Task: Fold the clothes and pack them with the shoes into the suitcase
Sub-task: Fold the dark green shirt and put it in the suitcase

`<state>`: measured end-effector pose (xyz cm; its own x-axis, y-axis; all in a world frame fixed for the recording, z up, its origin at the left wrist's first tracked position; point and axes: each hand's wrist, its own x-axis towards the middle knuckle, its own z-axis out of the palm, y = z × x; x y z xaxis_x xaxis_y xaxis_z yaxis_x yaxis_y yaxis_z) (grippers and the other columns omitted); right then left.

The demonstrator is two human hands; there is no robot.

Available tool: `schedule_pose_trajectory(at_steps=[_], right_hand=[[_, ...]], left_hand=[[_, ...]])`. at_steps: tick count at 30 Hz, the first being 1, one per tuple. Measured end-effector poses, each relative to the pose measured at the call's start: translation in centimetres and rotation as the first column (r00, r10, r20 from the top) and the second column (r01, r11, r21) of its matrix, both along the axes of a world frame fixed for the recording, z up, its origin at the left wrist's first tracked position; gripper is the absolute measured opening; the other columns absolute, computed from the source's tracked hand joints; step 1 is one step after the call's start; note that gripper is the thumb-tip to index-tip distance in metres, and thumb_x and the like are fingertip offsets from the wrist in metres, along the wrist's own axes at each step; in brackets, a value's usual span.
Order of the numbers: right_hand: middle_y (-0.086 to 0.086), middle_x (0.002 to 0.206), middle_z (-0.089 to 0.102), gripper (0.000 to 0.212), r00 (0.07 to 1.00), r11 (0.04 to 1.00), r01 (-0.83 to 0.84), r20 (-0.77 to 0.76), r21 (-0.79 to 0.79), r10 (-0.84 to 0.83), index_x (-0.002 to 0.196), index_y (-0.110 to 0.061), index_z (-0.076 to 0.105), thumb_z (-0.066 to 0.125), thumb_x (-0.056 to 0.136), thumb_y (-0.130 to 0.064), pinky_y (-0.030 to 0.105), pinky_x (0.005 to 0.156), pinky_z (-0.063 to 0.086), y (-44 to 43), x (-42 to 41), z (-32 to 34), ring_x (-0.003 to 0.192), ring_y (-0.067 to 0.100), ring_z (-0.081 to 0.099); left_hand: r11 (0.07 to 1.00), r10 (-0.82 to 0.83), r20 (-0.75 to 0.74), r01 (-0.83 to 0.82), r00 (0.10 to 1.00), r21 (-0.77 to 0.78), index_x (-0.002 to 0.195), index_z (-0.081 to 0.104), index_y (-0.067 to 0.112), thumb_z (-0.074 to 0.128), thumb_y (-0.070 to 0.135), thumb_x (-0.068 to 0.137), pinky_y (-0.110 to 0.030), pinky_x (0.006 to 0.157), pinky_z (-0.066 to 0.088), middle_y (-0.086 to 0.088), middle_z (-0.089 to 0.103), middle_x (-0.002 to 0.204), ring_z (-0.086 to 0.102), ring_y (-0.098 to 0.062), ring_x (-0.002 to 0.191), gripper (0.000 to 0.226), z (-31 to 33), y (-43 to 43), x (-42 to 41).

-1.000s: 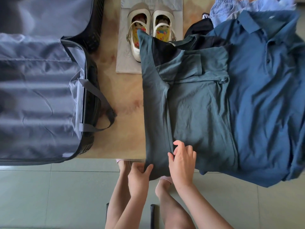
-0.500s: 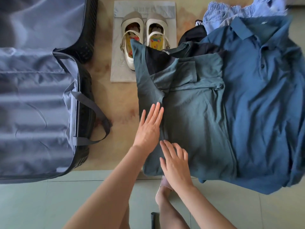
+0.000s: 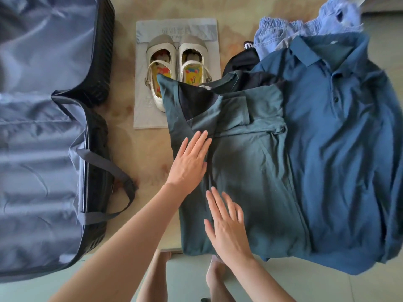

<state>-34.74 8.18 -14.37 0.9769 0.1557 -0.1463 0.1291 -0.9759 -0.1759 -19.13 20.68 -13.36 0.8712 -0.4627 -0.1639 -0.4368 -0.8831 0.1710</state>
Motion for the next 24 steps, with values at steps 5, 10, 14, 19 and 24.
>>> schedule_pose_trajectory(at_steps=[5,10,14,19,24], right_hand=[[0.002,0.146,0.045,0.053,0.997,0.999,-0.042,-0.066,0.003,0.042,0.134,-0.017,0.055,0.058,0.085,-0.038,0.043,0.102,0.042,-0.4,1.4,-0.8,0.131,0.024,0.047],[0.001,0.141,0.050,0.043,0.987,0.962,0.136,0.056,0.238,-0.154,0.127,-0.019,0.058,0.041,0.091,-0.034,0.039,0.101,0.031,-2.6,3.8,0.6,0.125,0.022,0.044],[0.010,0.128,0.058,0.042,0.763,0.713,0.540,0.096,0.448,-0.639,0.120,-0.009,0.060,0.050,0.086,-0.031,0.035,0.095,0.032,-7.7,7.2,1.8,0.111,0.030,0.048],[0.011,0.111,0.058,0.033,0.482,0.364,0.804,-0.156,0.470,-0.862,0.114,-0.010,0.063,0.070,0.084,-0.020,0.039,0.088,0.041,-12.9,8.5,1.5,0.100,0.033,0.051],[0.001,0.093,0.060,0.031,0.463,0.346,0.823,-0.180,0.451,-0.868,0.106,-0.015,0.065,0.073,0.080,-0.029,0.039,0.079,0.042,-13.2,8.8,1.6,0.094,0.023,0.050]], left_hand=[[0.977,-0.002,-0.188,0.041,0.982,0.207,0.152,-0.005,0.016,0.033,0.038,0.101,-0.040,0.119,-0.002,-0.003,-0.007,0.160,-0.006,-0.018,0.147,0.067,-0.5,-0.2,2.3],[0.976,0.085,0.143,-0.053,0.986,-0.209,0.119,0.062,0.008,0.041,0.019,0.090,-0.038,0.092,0.047,-0.008,0.063,0.120,0.060,-0.028,0.110,0.037,1.1,-1.9,4.2],[0.925,0.093,0.162,-0.025,0.982,-0.379,0.098,0.068,0.009,0.041,0.015,0.089,-0.035,0.070,0.048,-0.005,0.065,0.097,0.062,-0.028,0.083,0.029,2.4,-5.9,6.7],[0.882,0.231,-0.217,-0.298,0.948,-0.365,0.116,0.061,0.014,0.049,0.024,0.096,-0.036,0.079,0.044,-0.004,0.059,0.113,0.056,-0.024,0.104,0.025,3.8,-12.4,9.1],[0.887,0.269,-0.360,-0.375,0.893,-0.267,0.120,0.053,0.014,0.056,0.039,0.092,-0.036,0.086,0.044,-0.004,0.055,0.119,0.056,-0.024,0.108,0.038,3.9,-17.8,11.0]])
